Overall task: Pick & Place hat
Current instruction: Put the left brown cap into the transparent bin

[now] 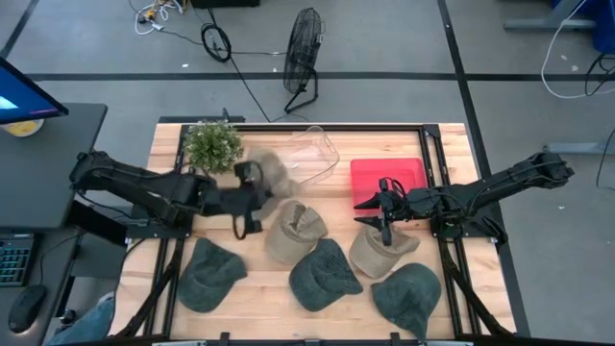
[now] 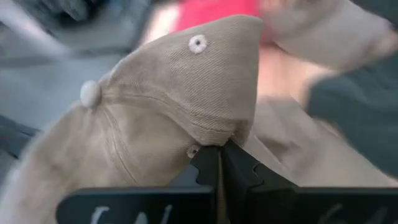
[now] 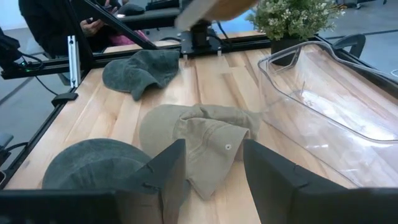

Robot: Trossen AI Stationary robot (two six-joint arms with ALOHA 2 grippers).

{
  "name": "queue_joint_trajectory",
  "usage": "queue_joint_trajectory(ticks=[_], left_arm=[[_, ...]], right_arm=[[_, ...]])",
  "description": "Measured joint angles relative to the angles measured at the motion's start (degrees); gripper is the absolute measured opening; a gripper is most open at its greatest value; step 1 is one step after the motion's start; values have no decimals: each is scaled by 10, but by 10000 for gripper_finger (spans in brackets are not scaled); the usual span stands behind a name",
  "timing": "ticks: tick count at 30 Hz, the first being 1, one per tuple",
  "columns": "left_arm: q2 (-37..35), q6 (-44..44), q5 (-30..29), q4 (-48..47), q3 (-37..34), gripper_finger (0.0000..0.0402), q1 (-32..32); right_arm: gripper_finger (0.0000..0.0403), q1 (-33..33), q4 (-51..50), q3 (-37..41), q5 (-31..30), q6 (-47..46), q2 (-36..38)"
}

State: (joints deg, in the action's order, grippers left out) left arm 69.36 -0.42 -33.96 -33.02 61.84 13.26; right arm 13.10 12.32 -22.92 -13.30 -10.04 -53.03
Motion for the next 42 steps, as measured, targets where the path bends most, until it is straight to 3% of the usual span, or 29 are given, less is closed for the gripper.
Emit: queue_joint_trajectory(ticks=[9,15,23,32,42], left_arm=[[62,251,6,338,-51,8,-121],[159,295,6,424,-61,9,-188],[260,324,6,427,-61,9,-243],[279,426,0,383,-61,9,-239],[277,317,14,246,-60,12,-232]], right_arm=[[167,0,3,0,0,0,-1],[167,0,0,0,0,0,-2],[167,0,-5,0,0,0,-2],[167,0,-14,0,0,0,-2],[167,0,-26,0,0,0,-2]])
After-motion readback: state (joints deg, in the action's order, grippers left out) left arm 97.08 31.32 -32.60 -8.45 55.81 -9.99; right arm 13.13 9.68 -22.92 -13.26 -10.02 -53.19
